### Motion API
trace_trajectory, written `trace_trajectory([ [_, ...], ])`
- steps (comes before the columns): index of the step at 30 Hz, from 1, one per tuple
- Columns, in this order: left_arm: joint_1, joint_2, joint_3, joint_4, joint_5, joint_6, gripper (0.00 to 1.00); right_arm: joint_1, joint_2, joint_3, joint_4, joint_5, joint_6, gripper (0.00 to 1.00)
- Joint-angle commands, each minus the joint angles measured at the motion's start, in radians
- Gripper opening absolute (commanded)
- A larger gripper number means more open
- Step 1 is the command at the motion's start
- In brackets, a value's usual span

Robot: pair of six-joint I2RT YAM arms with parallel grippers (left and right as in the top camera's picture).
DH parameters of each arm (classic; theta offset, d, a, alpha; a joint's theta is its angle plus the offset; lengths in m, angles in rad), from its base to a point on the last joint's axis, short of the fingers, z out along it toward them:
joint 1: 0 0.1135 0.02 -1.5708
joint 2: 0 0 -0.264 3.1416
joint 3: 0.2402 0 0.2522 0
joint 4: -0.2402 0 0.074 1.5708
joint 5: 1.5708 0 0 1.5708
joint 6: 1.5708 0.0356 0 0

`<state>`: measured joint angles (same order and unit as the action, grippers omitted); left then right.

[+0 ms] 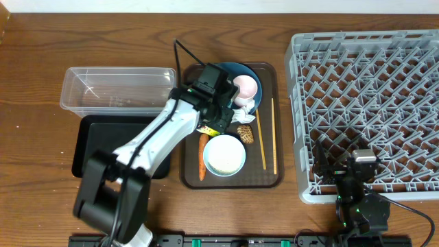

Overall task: Sort waste into correct bins and load items into the dishwasher rack
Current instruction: 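Carry the tissue left and drop it into the clear bin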

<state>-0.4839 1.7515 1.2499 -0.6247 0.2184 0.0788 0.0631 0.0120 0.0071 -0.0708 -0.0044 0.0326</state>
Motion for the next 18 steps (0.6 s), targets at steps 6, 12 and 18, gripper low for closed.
trace_trajectory([
  [6,0.088,-0.295,0.021,0.021,-0.03,-0.006,0.06,-0.027,-0.005,-0.002,-0.004,0.0,-0.012,0.99],
  [12,0.218,-0.416,0.02,0.039,-0.209,-0.006,0.06,-0.027,-0.005,-0.002,-0.004,0.0,-0.012,0.99],
  [18,0.37,-0.41,0.02,0.1,-0.289,-0.006,0.06,-0.027,-0.005,-0.002,-0.004,0.0,-0.012,0.99],
])
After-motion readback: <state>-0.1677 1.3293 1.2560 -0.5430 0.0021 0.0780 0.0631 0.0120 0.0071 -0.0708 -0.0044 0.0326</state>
